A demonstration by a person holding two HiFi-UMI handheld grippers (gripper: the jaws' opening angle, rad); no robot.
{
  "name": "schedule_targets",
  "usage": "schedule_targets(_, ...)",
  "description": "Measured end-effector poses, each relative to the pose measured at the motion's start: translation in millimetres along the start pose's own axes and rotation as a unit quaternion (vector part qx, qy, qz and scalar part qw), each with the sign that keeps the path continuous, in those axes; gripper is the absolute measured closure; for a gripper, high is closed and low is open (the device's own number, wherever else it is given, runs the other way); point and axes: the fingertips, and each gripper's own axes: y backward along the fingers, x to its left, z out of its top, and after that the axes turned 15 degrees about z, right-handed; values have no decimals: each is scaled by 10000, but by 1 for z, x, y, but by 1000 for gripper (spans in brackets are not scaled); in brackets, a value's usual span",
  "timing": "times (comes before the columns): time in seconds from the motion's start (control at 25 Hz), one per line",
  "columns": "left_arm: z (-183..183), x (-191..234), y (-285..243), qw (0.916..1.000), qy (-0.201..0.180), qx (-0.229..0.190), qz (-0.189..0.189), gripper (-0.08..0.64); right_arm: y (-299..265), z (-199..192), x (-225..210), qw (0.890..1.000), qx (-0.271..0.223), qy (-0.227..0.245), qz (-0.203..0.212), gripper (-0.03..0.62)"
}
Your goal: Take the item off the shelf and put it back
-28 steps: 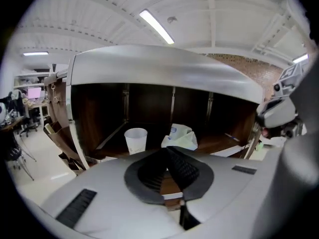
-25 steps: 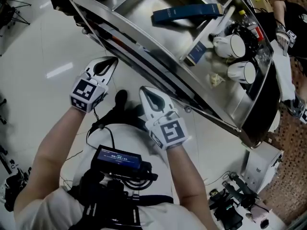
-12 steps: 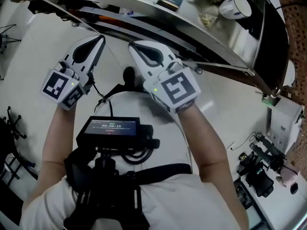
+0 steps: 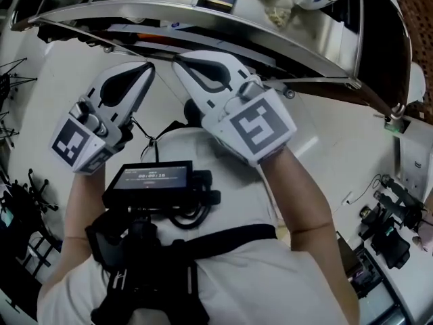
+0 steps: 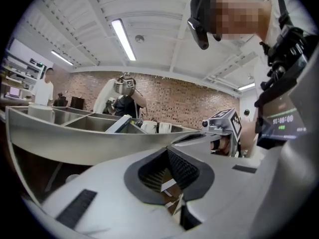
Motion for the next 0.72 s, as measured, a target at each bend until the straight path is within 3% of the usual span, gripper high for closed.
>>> schedule_targets(0.16,13,-6,-2,9996,-173,-95,-215,560,9,15,-1,9999,-129,81,14,586)
schedule_targets(0.72,9,-20,-10,9992,-282,-49,-276,560,30,13,-4,9998,-163,80,-100,588)
